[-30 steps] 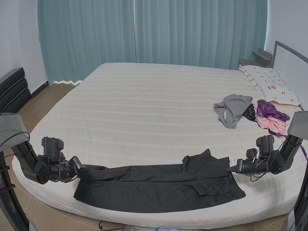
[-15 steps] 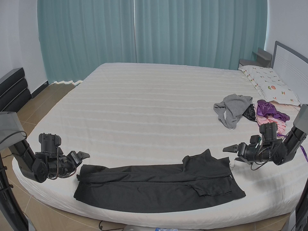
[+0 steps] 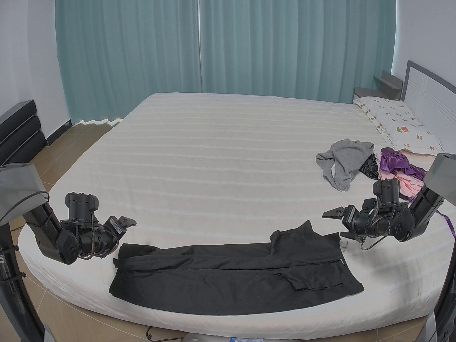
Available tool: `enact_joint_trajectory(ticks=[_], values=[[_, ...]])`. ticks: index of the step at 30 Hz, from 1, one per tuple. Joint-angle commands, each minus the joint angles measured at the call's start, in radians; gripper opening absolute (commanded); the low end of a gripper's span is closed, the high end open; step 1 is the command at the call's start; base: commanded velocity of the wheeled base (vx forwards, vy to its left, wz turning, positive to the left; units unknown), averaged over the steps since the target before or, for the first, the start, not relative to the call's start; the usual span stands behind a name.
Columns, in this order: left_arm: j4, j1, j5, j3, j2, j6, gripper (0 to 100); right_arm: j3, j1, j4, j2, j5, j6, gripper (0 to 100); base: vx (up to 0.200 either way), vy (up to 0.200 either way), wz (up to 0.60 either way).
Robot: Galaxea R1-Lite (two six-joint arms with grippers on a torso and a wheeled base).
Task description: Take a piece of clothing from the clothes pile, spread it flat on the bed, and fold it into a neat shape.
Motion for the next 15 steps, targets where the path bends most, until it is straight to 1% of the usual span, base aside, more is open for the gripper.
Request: enact_joint_trajectory(ticks=[1,3,4,7,8,10,11,13,15], values=[[0.002,-0.032,0.014,0.001,-0.134,-0.172,100,-0.027,0.011,0.012,-0.026,-0.023,0.022,100,0.000,0.000,0.00],[0.002,-0.055,0.033,0.003,-0.144,-0.199,100,-0.029,0.026,0.020,-0.046,-0.035,0.024,100,0.000,0.000,0.00],[0.002,-0.075,0.047,0.006,-0.143,-0.206,100,-0.027,0.046,0.024,-0.054,-0.040,0.027,100,0.000,0.000,0.00],[0.002,-0.124,0.077,0.017,-0.137,-0.207,100,-0.016,0.088,0.030,-0.063,-0.075,0.045,100,0.000,0.000,0.00],[-0.001,-0.147,0.093,0.024,-0.117,-0.207,100,-0.015,0.108,0.030,-0.068,-0.103,0.065,100,0.000,0.000,0.00],[-0.004,-0.176,0.116,0.031,-0.081,-0.206,100,-0.012,0.131,0.033,-0.072,-0.132,0.101,100,0.000,0.000,0.00],[-0.004,-0.176,0.116,0.031,-0.081,-0.206,100,-0.012,0.131,0.033,-0.072,-0.132,0.101,100,0.000,0.000,0.00],[-0.006,-0.213,0.157,0.044,-0.035,-0.202,100,-0.002,0.146,0.030,-0.071,-0.138,0.122,100,0.000,0.000,0.00],[-0.004,-0.234,0.169,0.058,-0.019,-0.201,100,-0.001,0.144,0.027,-0.058,-0.135,0.127,100,0.000,0.000,0.00]])
